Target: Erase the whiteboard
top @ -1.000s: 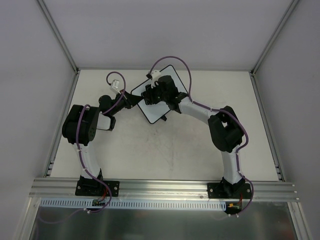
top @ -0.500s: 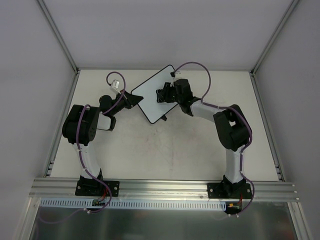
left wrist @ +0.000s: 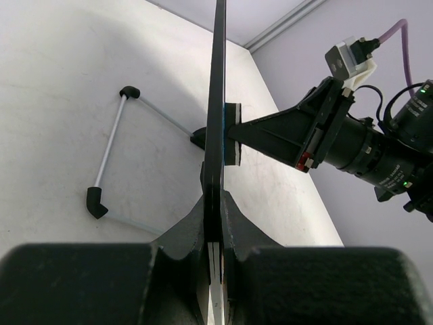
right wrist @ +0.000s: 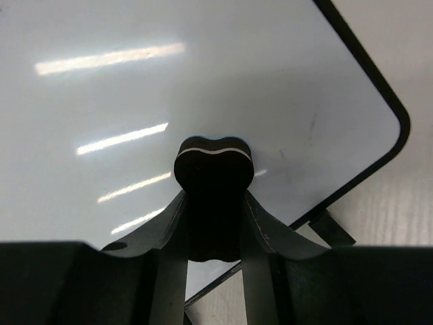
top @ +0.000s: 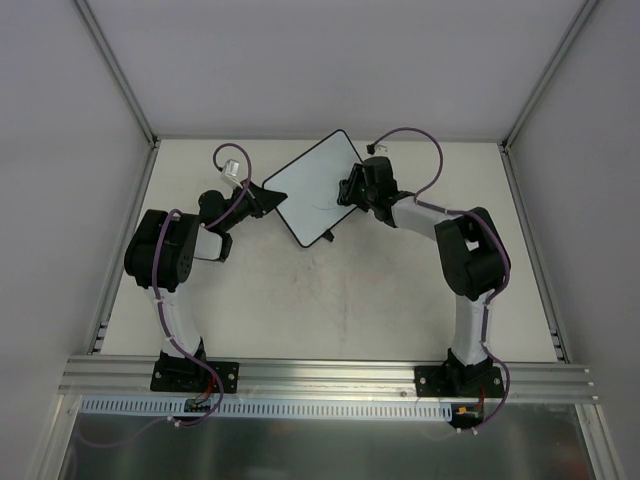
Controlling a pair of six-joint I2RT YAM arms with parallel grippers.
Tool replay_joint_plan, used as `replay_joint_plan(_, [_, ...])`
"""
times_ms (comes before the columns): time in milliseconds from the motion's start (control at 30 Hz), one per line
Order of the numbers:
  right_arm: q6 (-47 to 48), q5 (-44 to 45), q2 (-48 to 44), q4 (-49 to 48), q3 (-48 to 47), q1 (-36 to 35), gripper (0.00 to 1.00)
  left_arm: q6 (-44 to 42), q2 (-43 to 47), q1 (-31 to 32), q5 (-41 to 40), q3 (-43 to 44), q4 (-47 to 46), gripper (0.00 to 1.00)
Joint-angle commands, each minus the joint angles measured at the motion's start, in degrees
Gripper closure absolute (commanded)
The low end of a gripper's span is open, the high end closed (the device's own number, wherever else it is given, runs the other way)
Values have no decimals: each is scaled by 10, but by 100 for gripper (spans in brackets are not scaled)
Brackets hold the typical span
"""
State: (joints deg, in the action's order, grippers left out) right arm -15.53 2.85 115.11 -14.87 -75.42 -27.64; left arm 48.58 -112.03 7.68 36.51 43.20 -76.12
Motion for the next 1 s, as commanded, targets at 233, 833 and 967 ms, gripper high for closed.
replay_joint_plan(233, [-43,27,11,67,21,56,100,-36,20,8,27,-13,-202,100])
replay_joint_plan(833, [33,-21,3,-11,26,-22,100,-31,12,9,32,-7,-202,100])
replay_joint_plan(967, [62,-49,2,-34,26,-47,100,-30,10,9,33,-7,-202,100])
